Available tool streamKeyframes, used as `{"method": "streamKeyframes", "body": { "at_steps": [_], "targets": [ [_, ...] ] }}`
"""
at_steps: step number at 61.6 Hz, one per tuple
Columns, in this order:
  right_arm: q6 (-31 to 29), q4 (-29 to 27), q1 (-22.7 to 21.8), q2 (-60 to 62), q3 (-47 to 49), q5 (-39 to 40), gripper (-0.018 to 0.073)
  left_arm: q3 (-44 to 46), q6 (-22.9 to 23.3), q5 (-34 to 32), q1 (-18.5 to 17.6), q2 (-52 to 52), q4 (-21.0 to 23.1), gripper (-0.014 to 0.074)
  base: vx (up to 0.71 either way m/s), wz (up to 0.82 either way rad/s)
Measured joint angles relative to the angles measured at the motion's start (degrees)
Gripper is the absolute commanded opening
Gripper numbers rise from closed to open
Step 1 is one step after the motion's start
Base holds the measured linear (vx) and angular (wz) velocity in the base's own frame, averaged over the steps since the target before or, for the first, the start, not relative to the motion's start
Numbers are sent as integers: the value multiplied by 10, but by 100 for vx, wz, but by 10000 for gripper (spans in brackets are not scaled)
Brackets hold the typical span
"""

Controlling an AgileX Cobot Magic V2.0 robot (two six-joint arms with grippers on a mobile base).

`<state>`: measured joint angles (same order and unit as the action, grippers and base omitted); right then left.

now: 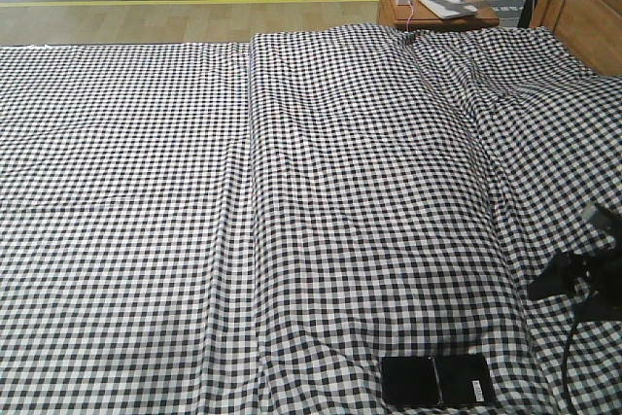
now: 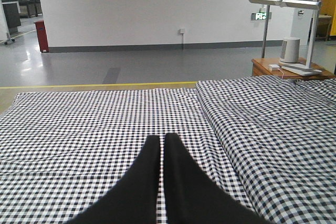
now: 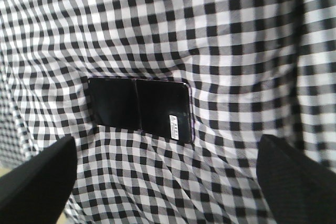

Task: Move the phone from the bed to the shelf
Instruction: 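Lower the open right gripper onto the phone and close on its edge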

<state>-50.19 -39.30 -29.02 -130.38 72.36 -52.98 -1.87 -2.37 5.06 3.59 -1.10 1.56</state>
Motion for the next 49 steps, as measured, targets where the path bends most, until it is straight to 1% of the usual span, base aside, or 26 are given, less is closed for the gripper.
{"method": "streamKeyframes", "body": {
  "at_steps": [18, 31, 39, 49],
  "targets": [
    [-106, -88, 0, -114, 12, -26, 629, 0, 0, 0, 0, 0, 0, 1, 0, 0],
    [-182, -137, 0, -173, 14, -55, 618, 0, 0, 0, 0, 0, 0, 1, 0, 0],
    [-206, -157, 0, -201, 14, -55, 614, 0, 0, 0, 0, 0, 0, 1, 0, 0],
    [-228, -165, 0, -228, 15, -59, 608, 0, 0, 0, 0, 0, 0, 1, 0, 0]
  ]
}}
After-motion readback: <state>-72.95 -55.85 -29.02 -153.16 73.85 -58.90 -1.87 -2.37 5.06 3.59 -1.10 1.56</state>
